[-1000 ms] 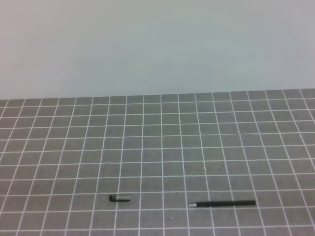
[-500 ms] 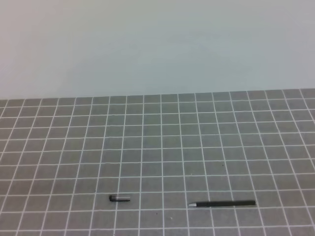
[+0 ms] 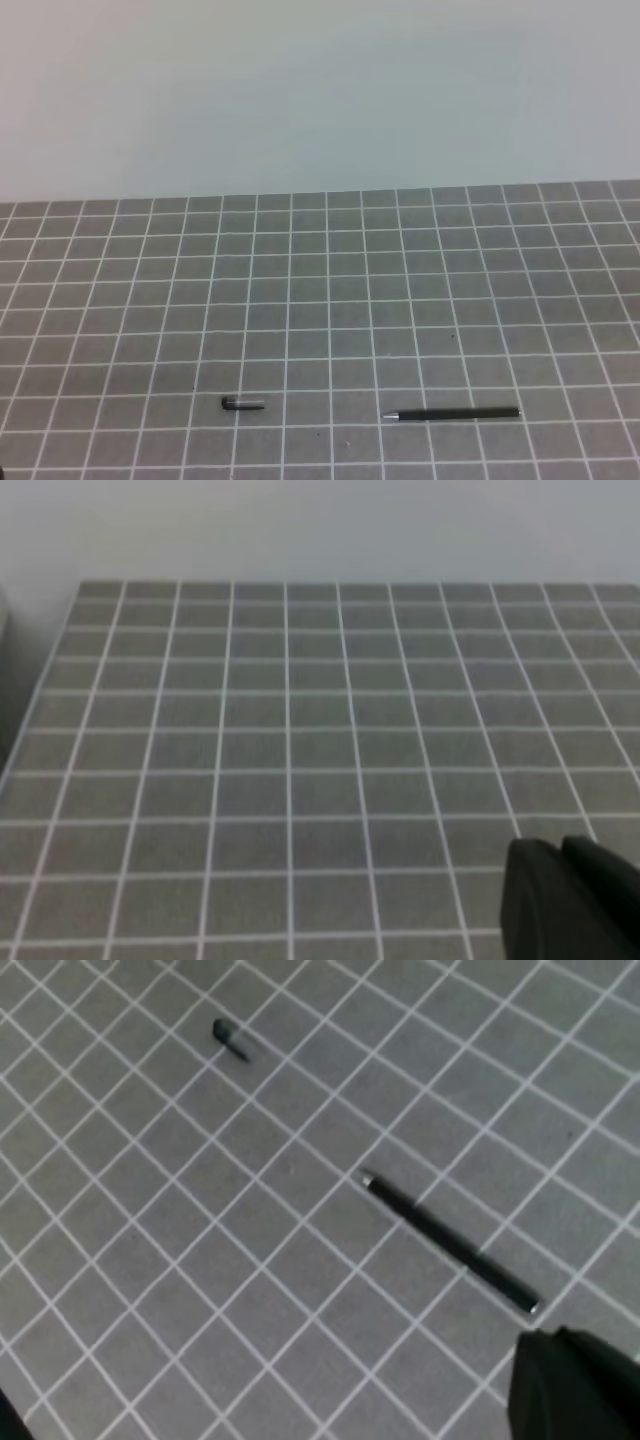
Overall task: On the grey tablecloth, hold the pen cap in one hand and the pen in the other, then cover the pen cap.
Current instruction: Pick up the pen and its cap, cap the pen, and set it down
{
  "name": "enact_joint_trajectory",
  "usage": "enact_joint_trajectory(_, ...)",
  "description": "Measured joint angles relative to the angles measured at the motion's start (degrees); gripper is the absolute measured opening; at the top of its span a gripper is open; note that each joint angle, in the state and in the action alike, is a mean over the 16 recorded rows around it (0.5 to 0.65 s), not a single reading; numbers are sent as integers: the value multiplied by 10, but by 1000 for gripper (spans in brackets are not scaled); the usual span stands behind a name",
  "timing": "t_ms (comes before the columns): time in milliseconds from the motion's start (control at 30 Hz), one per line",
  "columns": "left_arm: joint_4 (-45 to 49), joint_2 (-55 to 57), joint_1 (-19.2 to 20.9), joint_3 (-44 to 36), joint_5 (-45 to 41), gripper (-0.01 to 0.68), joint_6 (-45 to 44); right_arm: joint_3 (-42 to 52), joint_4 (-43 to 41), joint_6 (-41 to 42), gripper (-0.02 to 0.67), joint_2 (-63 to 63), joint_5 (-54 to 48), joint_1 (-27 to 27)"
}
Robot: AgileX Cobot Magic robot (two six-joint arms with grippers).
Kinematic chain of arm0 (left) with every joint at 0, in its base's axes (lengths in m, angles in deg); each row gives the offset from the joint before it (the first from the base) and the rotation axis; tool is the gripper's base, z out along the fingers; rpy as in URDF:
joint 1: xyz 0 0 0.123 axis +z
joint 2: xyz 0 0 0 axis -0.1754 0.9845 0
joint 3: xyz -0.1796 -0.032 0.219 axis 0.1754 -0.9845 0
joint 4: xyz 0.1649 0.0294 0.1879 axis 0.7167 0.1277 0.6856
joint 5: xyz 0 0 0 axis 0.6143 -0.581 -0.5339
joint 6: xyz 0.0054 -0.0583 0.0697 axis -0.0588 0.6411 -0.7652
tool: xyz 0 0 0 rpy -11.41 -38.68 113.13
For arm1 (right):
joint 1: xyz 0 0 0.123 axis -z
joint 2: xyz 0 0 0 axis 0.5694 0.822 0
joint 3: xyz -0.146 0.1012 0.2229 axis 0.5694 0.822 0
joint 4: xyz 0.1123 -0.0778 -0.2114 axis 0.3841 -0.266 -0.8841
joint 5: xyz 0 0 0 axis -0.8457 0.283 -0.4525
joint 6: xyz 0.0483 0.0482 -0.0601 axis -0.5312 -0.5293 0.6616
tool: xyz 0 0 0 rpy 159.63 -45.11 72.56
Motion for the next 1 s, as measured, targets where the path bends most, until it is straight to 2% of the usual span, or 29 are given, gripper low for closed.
enact_joint_trajectory(133, -7, 0, 0, 0, -13, -3, -1, -64, -10, 14, 0, 90, -33, -19)
enact_joint_trajectory(300, -16, 0, 0, 0, -27, -3, -4, -136, -62, 11, 0, 183, -57, -66)
enact_joint_trajectory(733, -62, 0, 0, 0, -58, -3, -50, -263, -289, 2, 0, 375, -116, -240)
enact_joint_trajectory(1000, -91, 0, 0, 0, -64, -3, -85, -305, -397, -5, 0, 477, -110, -303)
